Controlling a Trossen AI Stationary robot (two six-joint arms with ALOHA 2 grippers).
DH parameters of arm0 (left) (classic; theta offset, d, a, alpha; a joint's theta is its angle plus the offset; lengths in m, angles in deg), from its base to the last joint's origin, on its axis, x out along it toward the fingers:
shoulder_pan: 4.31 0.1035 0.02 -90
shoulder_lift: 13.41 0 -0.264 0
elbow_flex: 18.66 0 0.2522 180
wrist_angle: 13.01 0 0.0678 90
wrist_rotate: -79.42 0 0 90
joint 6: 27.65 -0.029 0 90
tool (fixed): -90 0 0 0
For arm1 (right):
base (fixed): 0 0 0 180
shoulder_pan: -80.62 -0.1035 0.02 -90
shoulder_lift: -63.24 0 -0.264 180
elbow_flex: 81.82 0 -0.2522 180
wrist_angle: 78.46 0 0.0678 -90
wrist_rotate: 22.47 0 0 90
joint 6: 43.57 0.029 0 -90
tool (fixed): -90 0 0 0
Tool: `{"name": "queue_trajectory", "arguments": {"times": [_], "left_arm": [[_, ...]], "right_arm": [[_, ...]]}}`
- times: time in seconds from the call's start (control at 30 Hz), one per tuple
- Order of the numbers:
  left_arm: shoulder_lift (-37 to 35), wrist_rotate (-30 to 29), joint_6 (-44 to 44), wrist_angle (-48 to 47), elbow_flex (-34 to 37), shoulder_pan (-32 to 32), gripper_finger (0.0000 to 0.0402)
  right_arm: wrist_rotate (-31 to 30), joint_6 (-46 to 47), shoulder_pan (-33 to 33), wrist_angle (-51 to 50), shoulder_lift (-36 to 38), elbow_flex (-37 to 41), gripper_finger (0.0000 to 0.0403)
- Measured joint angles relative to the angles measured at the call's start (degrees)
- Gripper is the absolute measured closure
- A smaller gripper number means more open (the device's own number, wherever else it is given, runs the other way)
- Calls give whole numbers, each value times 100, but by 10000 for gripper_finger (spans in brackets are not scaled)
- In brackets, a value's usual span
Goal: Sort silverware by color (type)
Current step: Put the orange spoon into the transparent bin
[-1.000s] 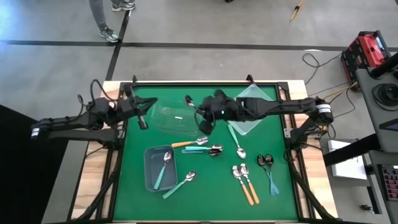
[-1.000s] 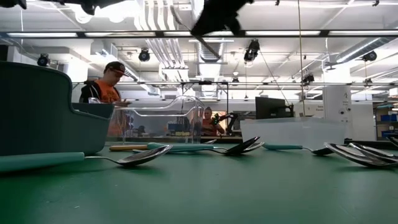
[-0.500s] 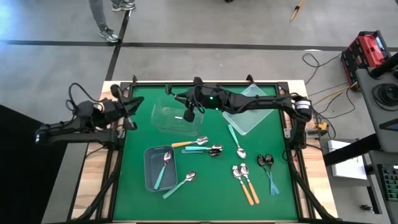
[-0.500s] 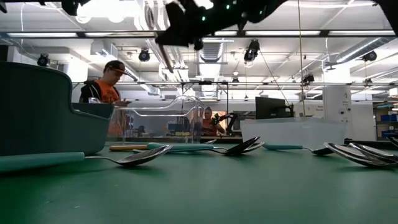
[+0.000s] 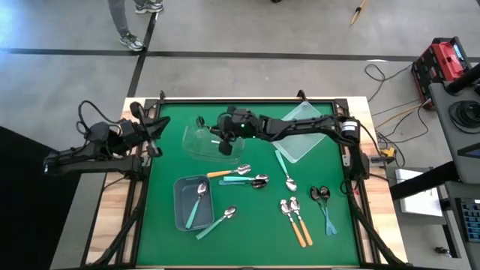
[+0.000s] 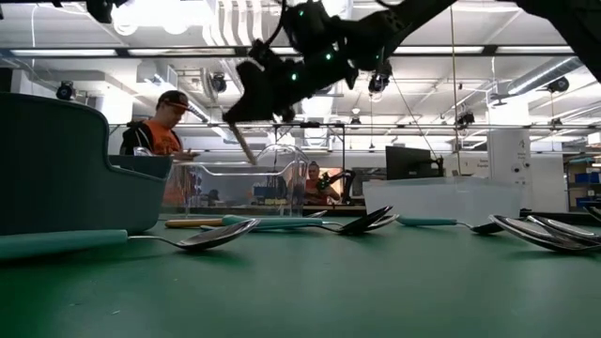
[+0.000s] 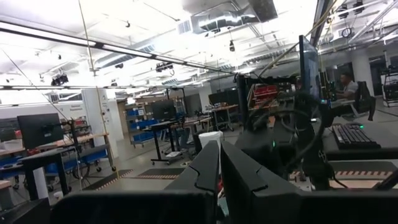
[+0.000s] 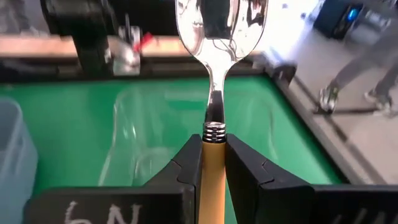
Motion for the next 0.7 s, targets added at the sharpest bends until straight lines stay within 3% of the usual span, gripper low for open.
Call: {"name": "queue_trajectory", "arguments": {"times": [0.7], "left_arm": [[4,-2,-26,-15,0,0,401]], "right_arm": [[-60,282,28,-1394,-299,-8,362]]}}
